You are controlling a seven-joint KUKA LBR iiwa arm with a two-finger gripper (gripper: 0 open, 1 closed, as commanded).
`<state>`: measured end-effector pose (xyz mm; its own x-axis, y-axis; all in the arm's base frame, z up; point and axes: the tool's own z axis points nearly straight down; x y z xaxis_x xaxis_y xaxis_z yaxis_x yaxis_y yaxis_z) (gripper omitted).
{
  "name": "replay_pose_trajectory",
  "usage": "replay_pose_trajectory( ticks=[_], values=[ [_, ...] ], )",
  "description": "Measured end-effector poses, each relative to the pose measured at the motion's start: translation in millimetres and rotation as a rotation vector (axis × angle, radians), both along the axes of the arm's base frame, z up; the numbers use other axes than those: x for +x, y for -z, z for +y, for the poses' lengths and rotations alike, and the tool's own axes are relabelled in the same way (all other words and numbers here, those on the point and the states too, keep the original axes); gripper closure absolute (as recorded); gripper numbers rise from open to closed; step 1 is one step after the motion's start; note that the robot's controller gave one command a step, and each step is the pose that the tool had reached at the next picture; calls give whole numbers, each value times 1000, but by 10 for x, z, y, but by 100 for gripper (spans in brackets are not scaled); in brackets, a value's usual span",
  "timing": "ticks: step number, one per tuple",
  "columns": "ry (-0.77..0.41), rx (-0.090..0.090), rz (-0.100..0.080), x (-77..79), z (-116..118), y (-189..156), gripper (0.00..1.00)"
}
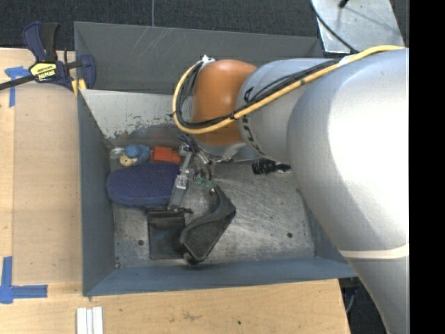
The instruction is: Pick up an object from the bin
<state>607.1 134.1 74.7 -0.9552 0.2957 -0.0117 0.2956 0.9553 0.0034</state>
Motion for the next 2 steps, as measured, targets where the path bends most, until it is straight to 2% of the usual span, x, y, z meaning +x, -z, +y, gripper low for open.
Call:
replay_pose_trajectory(
  ticks=[1, 2],
  values=[
    [1, 1, -9, 29, -8, -32, 100],
    [-124, 1, 1, -110, 242, -1523, 100]
  ],
)
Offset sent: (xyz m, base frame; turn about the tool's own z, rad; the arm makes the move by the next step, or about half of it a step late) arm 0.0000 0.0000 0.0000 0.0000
